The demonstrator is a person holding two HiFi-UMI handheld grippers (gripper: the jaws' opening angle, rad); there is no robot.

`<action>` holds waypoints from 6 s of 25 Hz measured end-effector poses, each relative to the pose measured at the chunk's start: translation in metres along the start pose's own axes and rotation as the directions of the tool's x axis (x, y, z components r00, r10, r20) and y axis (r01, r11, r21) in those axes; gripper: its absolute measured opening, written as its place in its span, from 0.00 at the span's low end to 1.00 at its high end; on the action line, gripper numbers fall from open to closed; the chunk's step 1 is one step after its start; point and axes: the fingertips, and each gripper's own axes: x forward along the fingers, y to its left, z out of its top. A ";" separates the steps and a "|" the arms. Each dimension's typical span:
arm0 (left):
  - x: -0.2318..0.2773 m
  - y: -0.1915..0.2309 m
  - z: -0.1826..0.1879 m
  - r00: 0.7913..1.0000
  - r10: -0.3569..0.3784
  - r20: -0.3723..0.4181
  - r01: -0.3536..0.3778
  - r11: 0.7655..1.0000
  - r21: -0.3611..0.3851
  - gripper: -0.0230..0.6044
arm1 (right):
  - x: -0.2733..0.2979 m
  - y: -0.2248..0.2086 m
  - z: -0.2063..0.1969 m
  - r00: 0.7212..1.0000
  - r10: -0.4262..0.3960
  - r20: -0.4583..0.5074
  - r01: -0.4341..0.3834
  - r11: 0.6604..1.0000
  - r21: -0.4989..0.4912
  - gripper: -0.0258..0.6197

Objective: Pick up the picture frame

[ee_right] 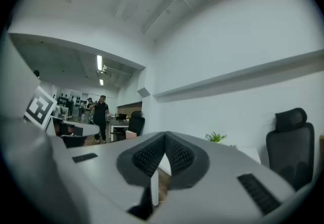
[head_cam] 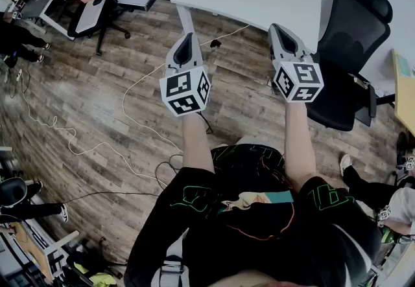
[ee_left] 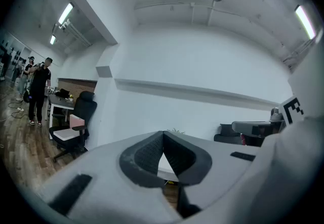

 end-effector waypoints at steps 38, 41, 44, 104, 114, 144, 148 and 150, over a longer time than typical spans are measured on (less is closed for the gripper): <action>-0.012 0.052 0.005 0.996 0.084 -0.011 -0.084 0.996 -0.003 0.05 | 0.046 0.026 0.005 0.997 0.076 -0.003 -0.076 0.997 0.017 0.05; -0.001 0.055 -0.009 0.996 0.080 -0.043 -0.081 0.997 -0.007 0.05 | 0.059 0.029 -0.008 0.996 0.087 -0.022 -0.087 0.996 0.021 0.05; 0.016 0.056 -0.025 0.995 0.067 -0.075 -0.068 0.998 -0.016 0.05 | 0.068 0.022 -0.025 0.996 0.063 -0.065 -0.066 0.997 -0.043 0.05; 0.373 0.071 -0.058 0.961 0.054 -0.273 -0.014 0.989 0.148 0.05 | 0.368 -0.194 -0.104 0.978 0.048 -0.203 -0.029 0.995 0.099 0.05; 0.394 0.071 -0.068 0.954 0.020 -0.298 0.015 0.993 0.115 0.05 | 0.379 -0.202 -0.110 0.973 0.042 -0.226 -0.022 0.996 0.090 0.05; 0.500 0.124 -0.204 0.797 -0.055 -0.602 0.081 0.997 0.016 0.05 | 0.462 -0.229 -0.253 0.878 -0.017 -0.478 0.145 0.962 0.233 0.05; 0.512 0.130 -0.218 0.778 -0.070 -0.624 0.090 0.996 0.001 0.05 | 0.471 -0.232 -0.267 0.865 -0.025 -0.502 0.169 0.955 0.243 0.05; 0.519 0.134 -0.223 0.770 -0.073 -0.633 0.091 0.996 -0.004 0.05 | 0.473 -0.232 -0.274 0.856 -0.027 -0.516 0.180 0.952 0.249 0.05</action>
